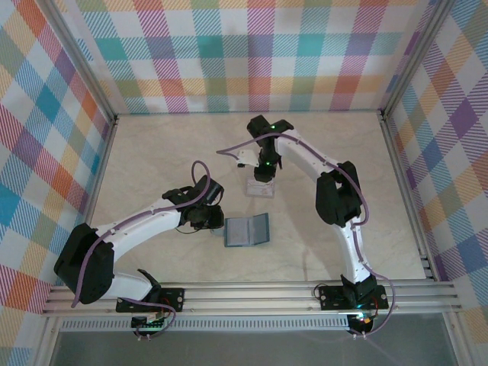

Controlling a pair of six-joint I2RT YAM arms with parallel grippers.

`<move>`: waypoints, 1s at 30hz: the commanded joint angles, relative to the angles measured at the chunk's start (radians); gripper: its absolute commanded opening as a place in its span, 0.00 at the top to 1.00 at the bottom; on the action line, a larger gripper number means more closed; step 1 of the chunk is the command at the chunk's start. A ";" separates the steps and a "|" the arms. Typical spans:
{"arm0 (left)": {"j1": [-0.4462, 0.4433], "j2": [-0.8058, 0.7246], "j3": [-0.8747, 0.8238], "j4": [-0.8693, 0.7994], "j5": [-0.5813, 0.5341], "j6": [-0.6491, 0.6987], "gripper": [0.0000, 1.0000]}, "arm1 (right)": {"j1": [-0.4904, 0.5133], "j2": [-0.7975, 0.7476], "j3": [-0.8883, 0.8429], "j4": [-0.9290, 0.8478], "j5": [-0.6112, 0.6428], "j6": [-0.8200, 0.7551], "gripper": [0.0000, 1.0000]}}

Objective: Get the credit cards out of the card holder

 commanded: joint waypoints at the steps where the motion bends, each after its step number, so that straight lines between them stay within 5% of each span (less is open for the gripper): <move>1: 0.010 -0.016 0.000 -0.021 0.014 0.023 0.76 | -0.005 -0.087 -0.045 0.068 0.004 0.041 0.70; 7: 0.010 0.027 0.007 -0.004 0.040 0.017 0.79 | -0.001 -0.196 -0.139 0.166 -0.059 0.271 0.71; 21: 0.014 0.128 0.005 0.029 0.087 0.016 0.89 | 0.007 -0.455 -0.564 0.468 -0.513 1.360 0.80; 30: 0.019 0.191 0.011 0.030 0.049 0.027 0.89 | 0.079 -0.500 -0.808 0.668 -0.591 1.574 0.84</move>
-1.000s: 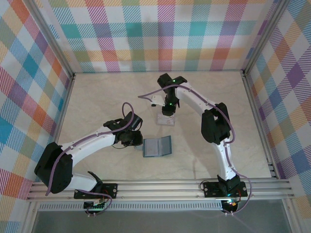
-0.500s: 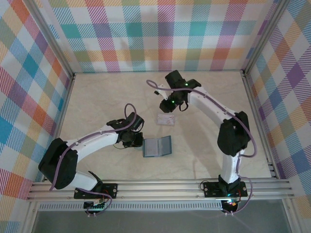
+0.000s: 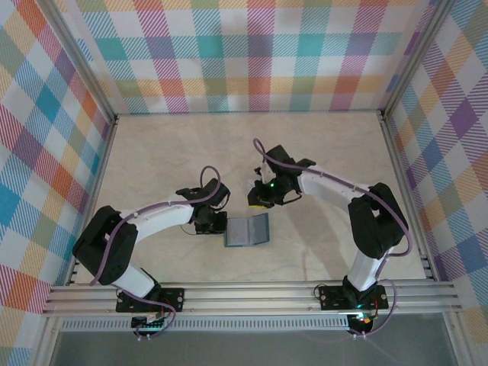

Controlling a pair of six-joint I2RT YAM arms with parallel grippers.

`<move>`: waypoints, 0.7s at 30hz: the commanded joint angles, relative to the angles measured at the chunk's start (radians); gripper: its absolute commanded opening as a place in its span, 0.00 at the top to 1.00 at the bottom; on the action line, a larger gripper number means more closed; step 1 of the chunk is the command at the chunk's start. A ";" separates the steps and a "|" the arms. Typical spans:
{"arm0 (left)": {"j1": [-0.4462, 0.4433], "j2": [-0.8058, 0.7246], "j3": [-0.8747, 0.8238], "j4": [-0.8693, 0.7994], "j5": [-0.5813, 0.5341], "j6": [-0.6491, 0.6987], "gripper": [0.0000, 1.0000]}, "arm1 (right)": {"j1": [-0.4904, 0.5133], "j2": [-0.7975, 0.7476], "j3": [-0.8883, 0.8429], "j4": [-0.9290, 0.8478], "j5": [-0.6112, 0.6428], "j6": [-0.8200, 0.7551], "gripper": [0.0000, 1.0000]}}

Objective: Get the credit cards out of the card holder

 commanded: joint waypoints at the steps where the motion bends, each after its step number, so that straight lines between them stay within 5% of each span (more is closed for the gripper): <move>1: 0.015 0.026 0.009 0.002 -0.018 0.013 0.89 | 0.028 -0.036 -0.040 0.120 -0.070 0.149 0.85; 21: 0.032 0.063 -0.036 0.039 0.032 0.012 0.90 | 0.164 0.164 -0.013 0.183 -0.037 0.245 0.87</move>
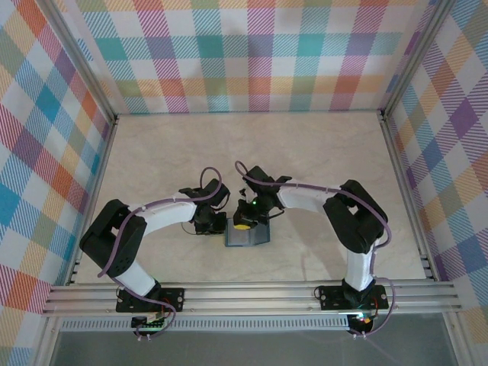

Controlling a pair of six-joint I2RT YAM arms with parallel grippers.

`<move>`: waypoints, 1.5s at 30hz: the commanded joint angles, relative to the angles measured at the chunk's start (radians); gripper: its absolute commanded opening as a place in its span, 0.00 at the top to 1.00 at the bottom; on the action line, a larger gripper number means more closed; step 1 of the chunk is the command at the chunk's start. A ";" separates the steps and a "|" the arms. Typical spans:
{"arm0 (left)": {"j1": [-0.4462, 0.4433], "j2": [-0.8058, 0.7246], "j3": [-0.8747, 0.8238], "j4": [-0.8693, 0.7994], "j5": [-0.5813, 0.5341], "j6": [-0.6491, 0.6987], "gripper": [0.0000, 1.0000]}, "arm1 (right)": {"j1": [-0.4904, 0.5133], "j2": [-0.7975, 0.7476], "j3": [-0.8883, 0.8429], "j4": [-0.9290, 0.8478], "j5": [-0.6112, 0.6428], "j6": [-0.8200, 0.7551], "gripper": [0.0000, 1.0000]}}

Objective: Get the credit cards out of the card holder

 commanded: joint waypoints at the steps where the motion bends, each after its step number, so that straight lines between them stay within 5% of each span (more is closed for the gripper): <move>1: 0.009 -0.001 -0.029 0.009 0.022 0.014 0.90 | 0.015 0.034 0.028 0.041 -0.018 0.024 0.86; 17: 0.012 -0.010 -0.021 -0.002 0.027 0.017 0.90 | 0.030 0.056 0.065 -0.232 0.196 -0.071 0.76; 26: 0.014 -0.017 -0.037 0.016 0.033 0.012 0.90 | 0.069 0.092 0.138 -0.334 0.276 -0.093 0.59; 45: 0.015 -0.023 -0.038 0.015 0.053 0.020 0.90 | 0.100 0.089 0.196 -0.384 0.326 -0.078 0.55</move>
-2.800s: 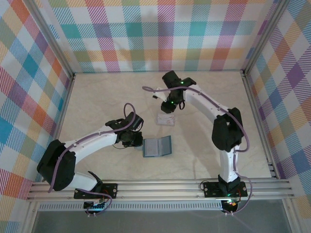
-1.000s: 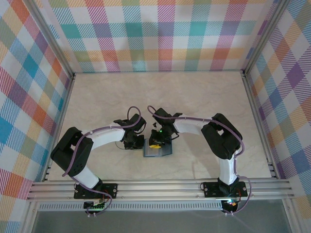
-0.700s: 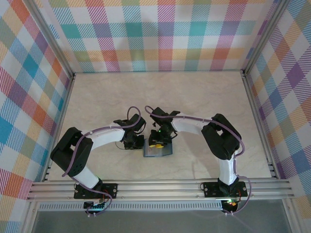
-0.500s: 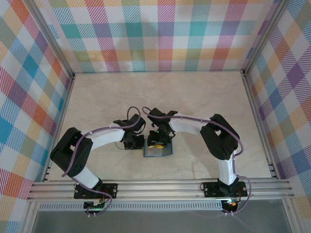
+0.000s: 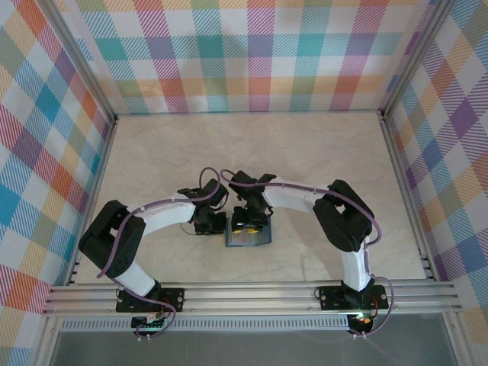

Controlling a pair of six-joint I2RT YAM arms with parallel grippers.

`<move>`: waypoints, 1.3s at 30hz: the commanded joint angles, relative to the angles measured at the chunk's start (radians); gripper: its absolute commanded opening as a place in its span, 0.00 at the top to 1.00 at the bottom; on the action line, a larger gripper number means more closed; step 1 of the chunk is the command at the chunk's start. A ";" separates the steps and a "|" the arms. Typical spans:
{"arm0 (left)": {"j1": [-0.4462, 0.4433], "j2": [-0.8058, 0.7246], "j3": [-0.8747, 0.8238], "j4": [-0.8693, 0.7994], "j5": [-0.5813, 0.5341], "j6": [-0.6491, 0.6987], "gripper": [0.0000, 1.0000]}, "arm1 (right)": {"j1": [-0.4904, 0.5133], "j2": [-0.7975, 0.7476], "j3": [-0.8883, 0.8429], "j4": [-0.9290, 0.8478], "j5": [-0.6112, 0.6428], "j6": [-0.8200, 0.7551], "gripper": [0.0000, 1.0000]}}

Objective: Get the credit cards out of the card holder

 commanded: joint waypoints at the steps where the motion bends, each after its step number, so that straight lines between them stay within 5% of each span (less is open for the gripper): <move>1: 0.008 -0.014 -0.026 -0.005 0.031 0.015 0.90 | 0.009 0.014 0.025 -0.063 0.032 0.007 0.54; 19: 0.008 -0.009 -0.028 0.018 0.051 0.019 0.90 | 0.034 0.035 0.059 -0.125 0.101 0.035 0.48; 39: 0.008 -0.002 -0.016 0.001 0.048 0.028 0.90 | 0.027 -0.011 -0.005 -0.051 0.074 0.044 0.64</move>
